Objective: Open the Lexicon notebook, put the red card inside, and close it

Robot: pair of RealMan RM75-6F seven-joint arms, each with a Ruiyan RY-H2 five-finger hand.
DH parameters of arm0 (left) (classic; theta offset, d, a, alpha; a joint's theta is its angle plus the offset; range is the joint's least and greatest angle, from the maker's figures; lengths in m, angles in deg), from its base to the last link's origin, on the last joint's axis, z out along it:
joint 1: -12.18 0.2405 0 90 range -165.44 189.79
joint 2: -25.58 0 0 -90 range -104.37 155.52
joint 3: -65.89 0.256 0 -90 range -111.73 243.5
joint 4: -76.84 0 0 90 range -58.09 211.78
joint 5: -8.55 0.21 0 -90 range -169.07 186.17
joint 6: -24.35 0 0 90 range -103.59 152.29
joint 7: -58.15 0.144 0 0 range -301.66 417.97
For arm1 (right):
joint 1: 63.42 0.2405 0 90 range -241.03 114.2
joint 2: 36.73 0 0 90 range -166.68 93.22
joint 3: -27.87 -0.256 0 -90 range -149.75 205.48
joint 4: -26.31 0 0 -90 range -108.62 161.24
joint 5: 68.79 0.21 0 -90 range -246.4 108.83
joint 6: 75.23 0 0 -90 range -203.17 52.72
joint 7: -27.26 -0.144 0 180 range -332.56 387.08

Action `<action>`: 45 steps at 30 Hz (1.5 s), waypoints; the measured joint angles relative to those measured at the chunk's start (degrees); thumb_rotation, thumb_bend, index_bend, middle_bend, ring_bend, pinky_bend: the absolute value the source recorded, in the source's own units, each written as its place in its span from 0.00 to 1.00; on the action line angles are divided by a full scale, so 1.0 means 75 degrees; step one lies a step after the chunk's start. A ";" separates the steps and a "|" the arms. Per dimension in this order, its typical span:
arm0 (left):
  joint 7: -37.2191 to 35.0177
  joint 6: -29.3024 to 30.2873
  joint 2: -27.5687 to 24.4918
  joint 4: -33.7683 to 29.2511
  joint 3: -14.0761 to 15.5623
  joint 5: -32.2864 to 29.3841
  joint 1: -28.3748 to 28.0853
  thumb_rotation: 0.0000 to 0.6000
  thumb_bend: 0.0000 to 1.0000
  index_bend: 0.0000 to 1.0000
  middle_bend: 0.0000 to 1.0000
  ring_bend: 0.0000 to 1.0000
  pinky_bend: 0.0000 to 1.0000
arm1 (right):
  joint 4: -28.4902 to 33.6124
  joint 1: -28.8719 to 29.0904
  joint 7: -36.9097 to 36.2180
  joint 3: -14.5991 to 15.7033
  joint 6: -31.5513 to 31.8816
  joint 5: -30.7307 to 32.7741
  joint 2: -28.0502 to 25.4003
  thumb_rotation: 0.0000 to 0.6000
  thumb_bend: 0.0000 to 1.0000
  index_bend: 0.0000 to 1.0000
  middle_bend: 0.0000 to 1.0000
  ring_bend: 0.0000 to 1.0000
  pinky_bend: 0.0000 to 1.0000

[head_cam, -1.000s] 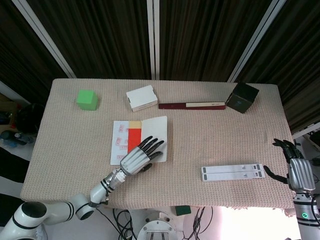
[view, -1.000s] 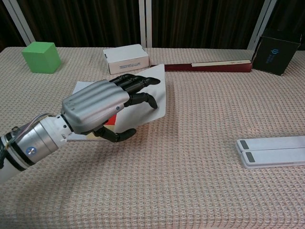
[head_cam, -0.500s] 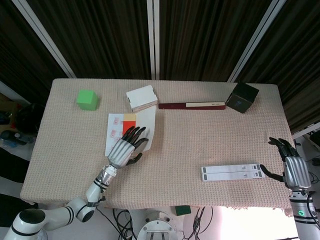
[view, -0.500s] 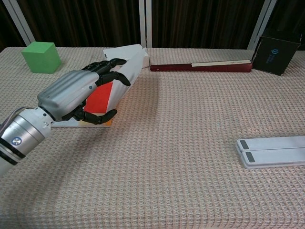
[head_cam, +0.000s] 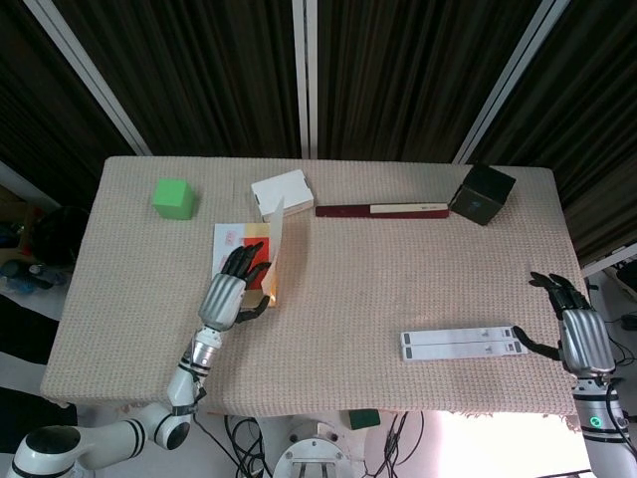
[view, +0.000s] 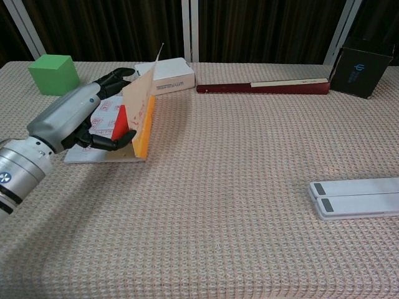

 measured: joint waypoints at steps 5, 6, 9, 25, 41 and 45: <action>-0.0037 -0.0016 -0.0161 -0.0311 -0.0071 -0.0194 0.0175 1.00 0.33 0.23 0.00 0.00 0.05 | -0.0018 0.0012 -0.0037 0.0004 -0.0013 0.0001 0.0002 1.00 0.16 0.17 0.23 0.13 0.25; -0.0006 -0.0003 -0.0190 -0.0329 -0.0070 -0.0206 0.0205 1.00 0.33 0.23 0.00 0.00 0.05 | -0.0025 0.0019 -0.0048 0.0003 -0.0027 0.0005 0.0002 1.00 0.16 0.17 0.23 0.13 0.25; 0.0122 0.0028 -0.0241 -0.0432 -0.0077 -0.0299 0.0324 1.00 0.32 0.23 0.00 0.00 0.03 | -0.0038 0.0048 -0.0070 -0.0003 -0.0037 -0.0018 0.0002 1.00 0.16 0.18 0.23 0.13 0.25; 0.1483 -0.0048 -0.0808 -0.1574 -0.0386 -0.1143 0.0798 1.00 0.26 0.23 0.00 0.00 0.01 | -0.0252 0.0060 -0.0319 0.0042 -0.0011 -0.0050 0.0085 1.00 0.16 0.18 0.22 0.13 0.25; 0.1772 -0.1045 -0.2018 -0.3142 -0.0835 -0.2882 0.1046 1.00 0.26 0.23 0.00 0.00 0.01 | -0.0369 0.0017 -0.0484 0.0064 0.0078 -0.0076 0.0079 1.00 0.16 0.18 0.22 0.13 0.25; 0.1976 -0.1223 -0.2335 -0.3296 -0.1072 -0.3403 0.1046 1.00 0.26 0.23 0.00 0.00 0.01 | -0.0380 0.0008 -0.0489 0.0067 0.0089 -0.0072 0.0074 1.00 0.16 0.18 0.22 0.13 0.25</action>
